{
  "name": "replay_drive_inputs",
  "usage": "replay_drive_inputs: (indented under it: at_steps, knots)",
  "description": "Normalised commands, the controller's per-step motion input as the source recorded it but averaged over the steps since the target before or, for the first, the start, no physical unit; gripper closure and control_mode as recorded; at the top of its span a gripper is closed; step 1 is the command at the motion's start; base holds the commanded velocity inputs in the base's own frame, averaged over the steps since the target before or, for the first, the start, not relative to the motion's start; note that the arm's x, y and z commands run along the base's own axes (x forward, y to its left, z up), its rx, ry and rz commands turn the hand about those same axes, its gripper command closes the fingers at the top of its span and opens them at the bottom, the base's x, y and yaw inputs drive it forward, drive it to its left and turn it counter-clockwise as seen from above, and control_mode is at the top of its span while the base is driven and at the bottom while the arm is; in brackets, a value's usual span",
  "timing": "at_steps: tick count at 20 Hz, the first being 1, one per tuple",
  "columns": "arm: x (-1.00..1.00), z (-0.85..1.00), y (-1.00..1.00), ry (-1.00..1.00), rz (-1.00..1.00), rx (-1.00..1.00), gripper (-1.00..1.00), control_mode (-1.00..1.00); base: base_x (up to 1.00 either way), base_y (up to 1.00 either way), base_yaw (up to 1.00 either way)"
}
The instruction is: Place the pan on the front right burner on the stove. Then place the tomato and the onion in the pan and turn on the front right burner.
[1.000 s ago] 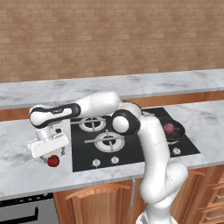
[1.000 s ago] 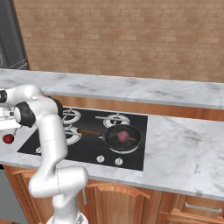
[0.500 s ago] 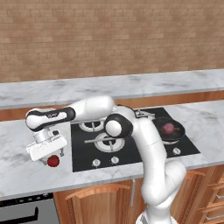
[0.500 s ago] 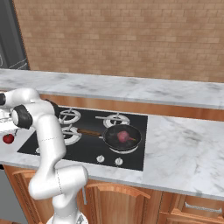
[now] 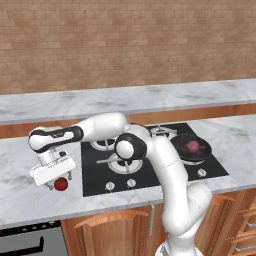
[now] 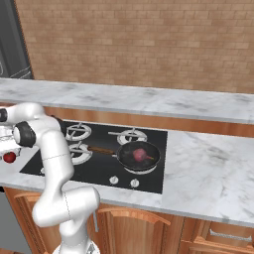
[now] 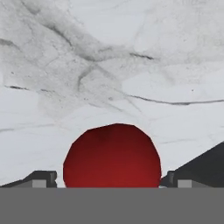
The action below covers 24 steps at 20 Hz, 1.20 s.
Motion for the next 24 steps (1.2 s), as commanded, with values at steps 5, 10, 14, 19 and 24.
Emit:
replay_drive_inputs:
  at_steps: [5, 10, 14, 19, 24]
  knots:
    - [0.00, -0.13, 0.07, 0.00, 0.00, 0.00, -1.00, -1.00, 0.00, 0.00, 0.00]
    - [-0.06, 0.00, 0.00, 0.00, 0.00, -0.01, -1.00, -1.00, 0.00, 0.00, 0.00]
    - [0.00, 0.00, 0.00, 0.00, 0.00, -0.01, 1.00, -1.00, 0.00, 0.00, 0.00]
    - [0.00, 0.00, -0.07, 0.00, -0.01, 0.00, 1.00, -1.00, 0.00, 0.00, 0.00]
    - [0.00, 0.15, -0.21, 0.00, -0.01, 0.00, 1.00, -1.00, 0.00, 0.00, 0.00]
